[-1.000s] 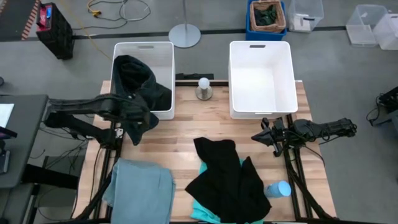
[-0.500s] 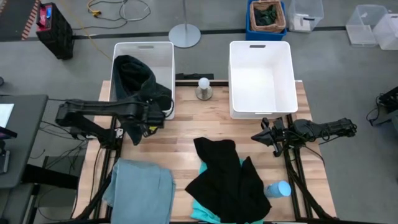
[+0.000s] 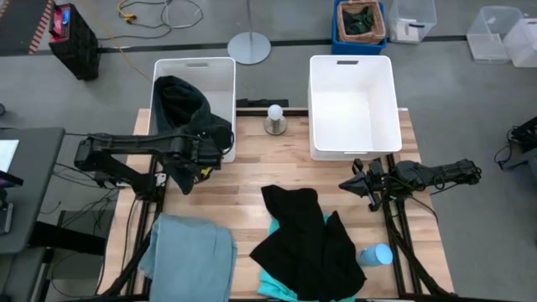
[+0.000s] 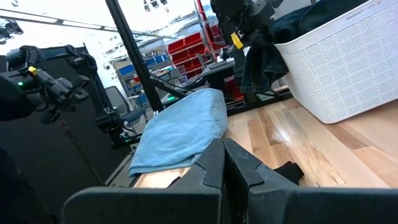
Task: Sort clothes
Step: Put the dark blue pants into the left white laundry bin
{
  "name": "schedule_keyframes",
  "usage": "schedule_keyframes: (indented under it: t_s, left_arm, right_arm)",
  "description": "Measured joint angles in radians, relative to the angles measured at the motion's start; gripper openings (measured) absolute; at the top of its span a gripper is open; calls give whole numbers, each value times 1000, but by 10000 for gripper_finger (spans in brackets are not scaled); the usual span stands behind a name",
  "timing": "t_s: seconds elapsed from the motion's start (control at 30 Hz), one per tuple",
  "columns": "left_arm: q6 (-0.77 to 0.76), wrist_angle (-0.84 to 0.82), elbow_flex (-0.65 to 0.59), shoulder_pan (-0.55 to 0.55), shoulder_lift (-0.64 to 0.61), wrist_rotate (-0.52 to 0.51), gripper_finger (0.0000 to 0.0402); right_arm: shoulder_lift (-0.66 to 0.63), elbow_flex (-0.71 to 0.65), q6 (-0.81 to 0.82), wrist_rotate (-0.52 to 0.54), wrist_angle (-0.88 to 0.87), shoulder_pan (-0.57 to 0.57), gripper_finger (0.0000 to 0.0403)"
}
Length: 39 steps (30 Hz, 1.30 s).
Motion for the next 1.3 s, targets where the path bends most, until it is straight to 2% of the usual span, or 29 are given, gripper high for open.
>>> schedule_keyframes:
  t_s: [0.07, 0.2, 0.4, 0.53, 0.77, 1.2, 1.3]
  left_arm:
    - [6, 5, 0, -1, -11, 13, 23]
    - [-4, 5, 0, -1, -47, 30, 23]
    - [-30, 1, 0, 0, -110, 49, 56]
    - [-37, 1, 0, 0, -143, 86, 58]
    - [-23, 30, 0, 0, -148, 193, 55]
    - [-15, 51, 2, 0, -147, 239, 66]
    - [-18, 43, 39, -3, -146, 243, 66]
  right_arm:
    - [0, 0, 0, 0, -4, 0, 24]
    - [0, 0, 0, 0, -3, 0, 24]
    - [0, 0, 0, 0, -3, 0, 24]
    - [0, 0, -11, 0, -3, 0, 24]
    - [0, 0, -13, 0, -3, 0, 24]
    - [0, 0, -15, 0, -3, 0, 24]
    - [0, 0, -15, 0, -3, 0, 24]
